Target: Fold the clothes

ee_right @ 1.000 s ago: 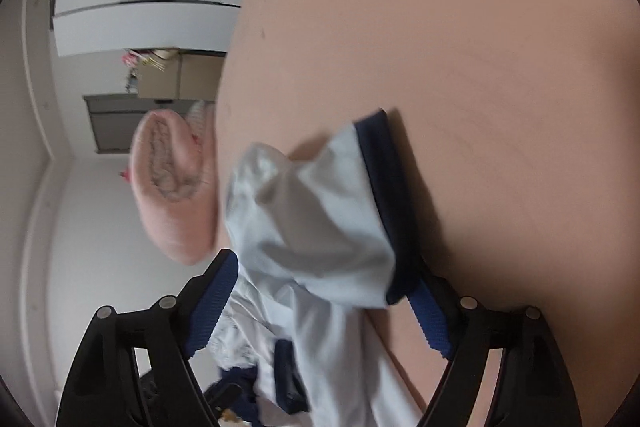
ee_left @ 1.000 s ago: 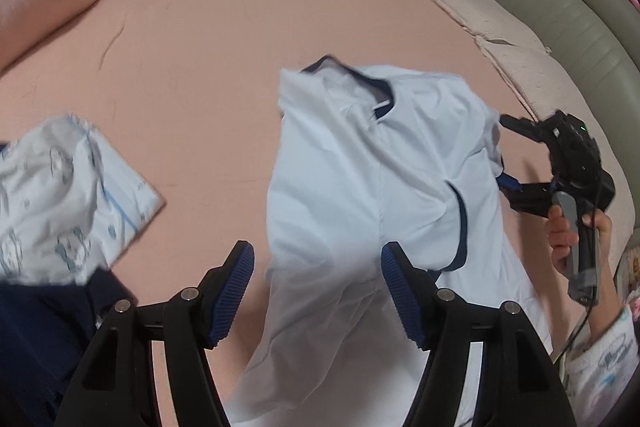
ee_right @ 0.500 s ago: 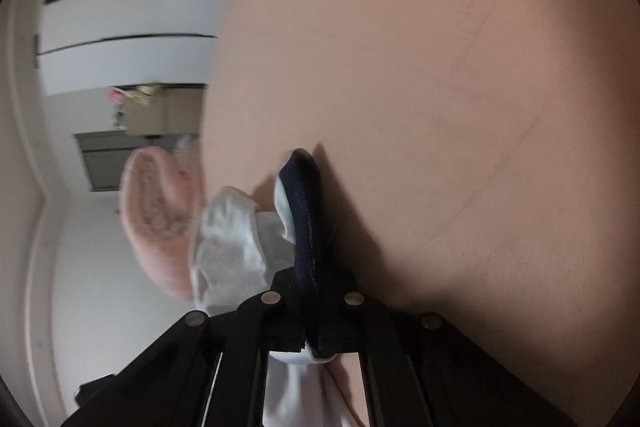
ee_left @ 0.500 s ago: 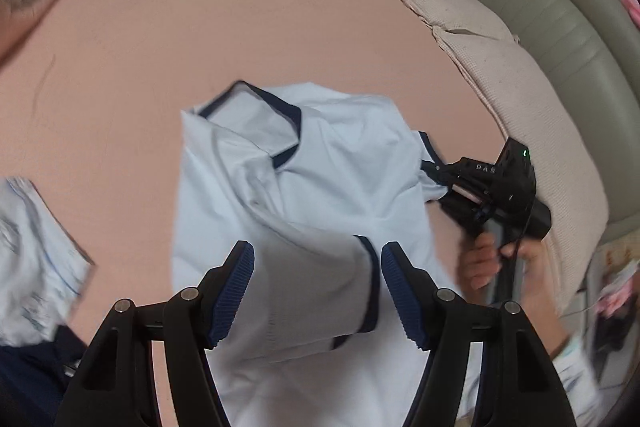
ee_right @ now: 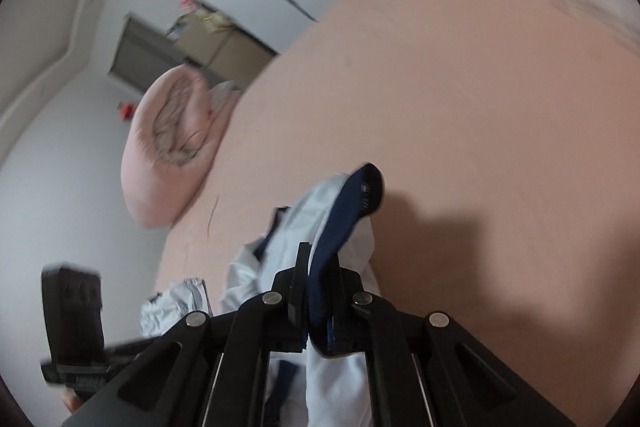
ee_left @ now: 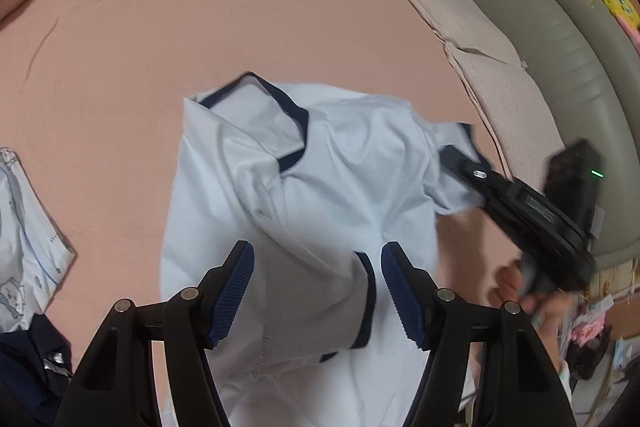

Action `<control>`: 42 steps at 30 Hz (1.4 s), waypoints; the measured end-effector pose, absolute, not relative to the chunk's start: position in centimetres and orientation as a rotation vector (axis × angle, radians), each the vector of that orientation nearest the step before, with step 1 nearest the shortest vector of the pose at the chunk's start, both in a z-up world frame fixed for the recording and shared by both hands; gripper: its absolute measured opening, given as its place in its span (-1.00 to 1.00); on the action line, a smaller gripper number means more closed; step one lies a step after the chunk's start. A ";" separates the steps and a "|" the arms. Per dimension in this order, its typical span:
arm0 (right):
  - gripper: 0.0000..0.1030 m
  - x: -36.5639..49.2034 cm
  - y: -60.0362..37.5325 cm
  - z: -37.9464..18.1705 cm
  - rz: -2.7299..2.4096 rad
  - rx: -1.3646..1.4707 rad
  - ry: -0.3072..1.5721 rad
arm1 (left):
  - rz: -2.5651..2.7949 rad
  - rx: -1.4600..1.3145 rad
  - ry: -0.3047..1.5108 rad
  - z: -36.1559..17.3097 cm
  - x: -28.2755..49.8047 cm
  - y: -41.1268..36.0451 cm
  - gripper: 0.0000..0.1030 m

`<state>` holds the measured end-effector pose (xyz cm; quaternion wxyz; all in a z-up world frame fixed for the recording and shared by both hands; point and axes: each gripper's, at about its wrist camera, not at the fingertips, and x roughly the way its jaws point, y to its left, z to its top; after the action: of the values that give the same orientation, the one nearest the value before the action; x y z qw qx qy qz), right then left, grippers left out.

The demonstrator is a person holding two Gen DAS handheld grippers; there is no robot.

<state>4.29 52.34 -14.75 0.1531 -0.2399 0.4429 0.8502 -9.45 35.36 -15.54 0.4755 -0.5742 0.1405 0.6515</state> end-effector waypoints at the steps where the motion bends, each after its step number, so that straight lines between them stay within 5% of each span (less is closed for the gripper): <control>1: -0.95 4.2 51.8 -14.0 2.468 -0.695 1.230 | 1.591 -1.414 0.328 -15.6 -9.6 35.3 0.25; 11: -0.95 0.3 43.2 -9.8 2.715 -0.904 0.874 | 1.537 -1.505 0.035 -15.2 -12.3 33.6 0.25; 14: -0.95 -0.6 39.8 -10.0 2.740 -0.997 0.621 | 1.518 -1.540 -0.009 -15.6 -13.0 33.4 0.27; 25: -0.89 -0.8 34.3 -14.8 2.661 -1.272 0.242 | 1.417 -1.633 -0.089 -18.2 -13.6 34.2 0.27; 30: 0.21 -0.3 33.2 -14.6 2.786 -1.315 0.239 | 1.380 -1.689 -0.121 -19.9 -13.2 34.3 0.27; 36: 0.21 2.9 33.8 -12.9 2.833 -1.240 0.295 | 1.475 -1.691 0.047 -20.8 -12.2 34.4 0.27; 42: 0.22 4.7 37.1 -13.0 2.589 -1.188 0.086 | 1.446 -1.703 0.034 -21.6 -12.5 33.3 0.27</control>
<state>4.74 37.13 -13.02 0.1453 -0.4124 0.0298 0.8988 -12.52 33.28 -21.60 0.4380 -0.6851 0.0137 0.5818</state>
